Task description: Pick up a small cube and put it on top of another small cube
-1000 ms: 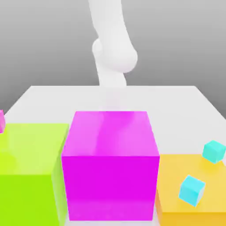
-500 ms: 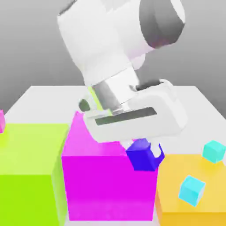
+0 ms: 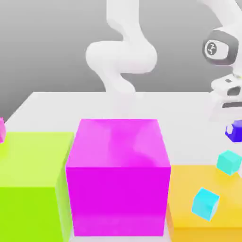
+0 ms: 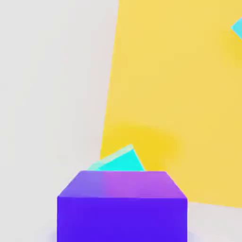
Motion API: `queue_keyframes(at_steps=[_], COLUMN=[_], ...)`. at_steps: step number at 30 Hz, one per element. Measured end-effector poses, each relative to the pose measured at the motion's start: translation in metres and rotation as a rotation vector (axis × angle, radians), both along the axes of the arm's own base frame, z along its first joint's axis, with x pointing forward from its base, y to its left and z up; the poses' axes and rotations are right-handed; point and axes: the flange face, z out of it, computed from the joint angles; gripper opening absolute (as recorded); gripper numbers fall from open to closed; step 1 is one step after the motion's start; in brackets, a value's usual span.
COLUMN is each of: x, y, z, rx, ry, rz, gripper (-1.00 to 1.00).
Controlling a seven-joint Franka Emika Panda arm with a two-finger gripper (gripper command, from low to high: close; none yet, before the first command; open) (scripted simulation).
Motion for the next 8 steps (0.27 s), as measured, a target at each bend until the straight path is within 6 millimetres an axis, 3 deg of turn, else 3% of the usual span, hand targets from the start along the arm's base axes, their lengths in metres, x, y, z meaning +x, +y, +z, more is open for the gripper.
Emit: queue_keyframes(at_steps=[4, 5, 8], x=[0.001, -0.001, -0.001], y=[-0.002, -0.001, -0.001], z=[-0.033, -0.04, -0.04], rx=[0.0, 0.003, 0.003], ry=[0.0, 0.001, 0.001], rz=[-0.004, 0.0, 0.0], gripper=[-1.0, 1.0, 1.0])
